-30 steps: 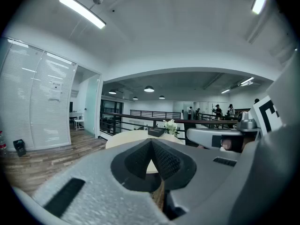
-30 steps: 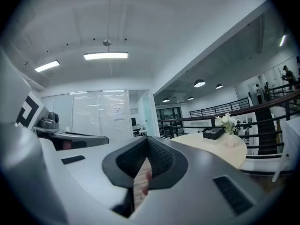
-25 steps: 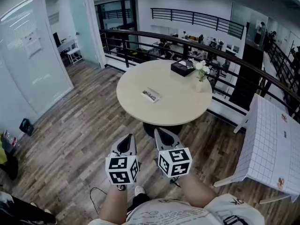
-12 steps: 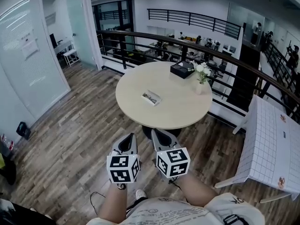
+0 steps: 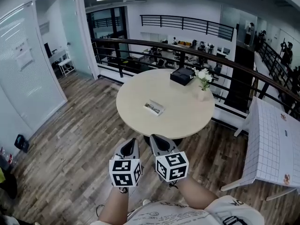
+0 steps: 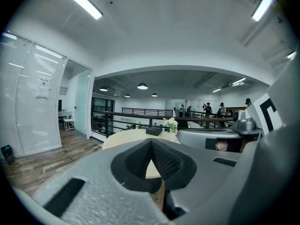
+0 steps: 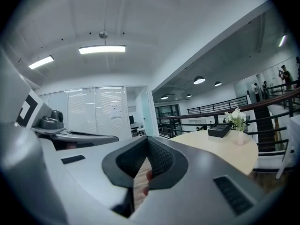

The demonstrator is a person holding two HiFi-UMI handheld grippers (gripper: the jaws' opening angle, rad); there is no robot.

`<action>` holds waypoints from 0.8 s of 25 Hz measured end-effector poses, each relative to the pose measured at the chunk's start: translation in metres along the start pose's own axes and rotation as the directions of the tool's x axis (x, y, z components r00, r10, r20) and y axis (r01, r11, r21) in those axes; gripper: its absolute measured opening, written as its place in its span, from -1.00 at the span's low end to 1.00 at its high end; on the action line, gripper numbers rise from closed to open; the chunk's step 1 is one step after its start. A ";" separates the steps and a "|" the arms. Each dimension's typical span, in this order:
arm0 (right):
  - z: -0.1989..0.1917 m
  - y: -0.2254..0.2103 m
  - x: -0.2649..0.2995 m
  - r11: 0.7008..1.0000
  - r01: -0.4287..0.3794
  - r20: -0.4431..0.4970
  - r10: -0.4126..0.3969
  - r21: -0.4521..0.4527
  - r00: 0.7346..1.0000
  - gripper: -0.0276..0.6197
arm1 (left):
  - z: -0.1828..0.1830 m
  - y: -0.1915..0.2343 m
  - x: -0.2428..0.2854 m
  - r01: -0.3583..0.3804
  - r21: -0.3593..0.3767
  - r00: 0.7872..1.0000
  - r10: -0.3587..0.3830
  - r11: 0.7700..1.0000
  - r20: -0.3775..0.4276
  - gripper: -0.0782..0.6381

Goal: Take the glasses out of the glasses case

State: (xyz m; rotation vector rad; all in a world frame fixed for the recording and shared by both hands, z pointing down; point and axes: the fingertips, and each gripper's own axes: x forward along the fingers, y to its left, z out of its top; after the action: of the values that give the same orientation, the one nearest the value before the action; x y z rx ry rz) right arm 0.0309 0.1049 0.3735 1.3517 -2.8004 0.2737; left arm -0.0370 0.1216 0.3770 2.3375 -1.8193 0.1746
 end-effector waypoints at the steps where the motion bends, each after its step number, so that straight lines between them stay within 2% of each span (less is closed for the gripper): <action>1: 0.000 0.001 0.005 1.000 0.013 0.002 -0.013 0.000 1.000 -0.89 | 0.000 0.006 0.002 0.007 -0.001 1.000 -0.007 1.000 -0.001 -0.75; 6: -0.008 0.011 0.012 0.993 0.116 0.026 -0.116 0.019 0.993 -0.89 | -0.010 0.029 0.000 0.057 -0.007 0.998 -0.057 0.998 -0.014 -0.75; 9: -0.015 -0.002 0.018 0.985 0.167 0.020 -0.168 0.029 0.986 -0.89 | -0.016 0.029 0.018 0.101 -0.013 0.995 -0.101 0.995 -0.028 -0.75; 20: -0.028 -0.031 0.061 0.973 0.224 -0.011 -0.223 0.056 0.975 -0.89 | -0.020 0.044 0.065 0.163 0.014 0.985 -0.162 0.987 -0.056 -0.75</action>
State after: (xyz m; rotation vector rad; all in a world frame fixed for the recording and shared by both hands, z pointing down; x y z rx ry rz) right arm 0.0154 0.0429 0.4117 1.6585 -2.6220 0.3516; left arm -0.0627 0.0535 0.4124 2.4551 -1.6004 0.2316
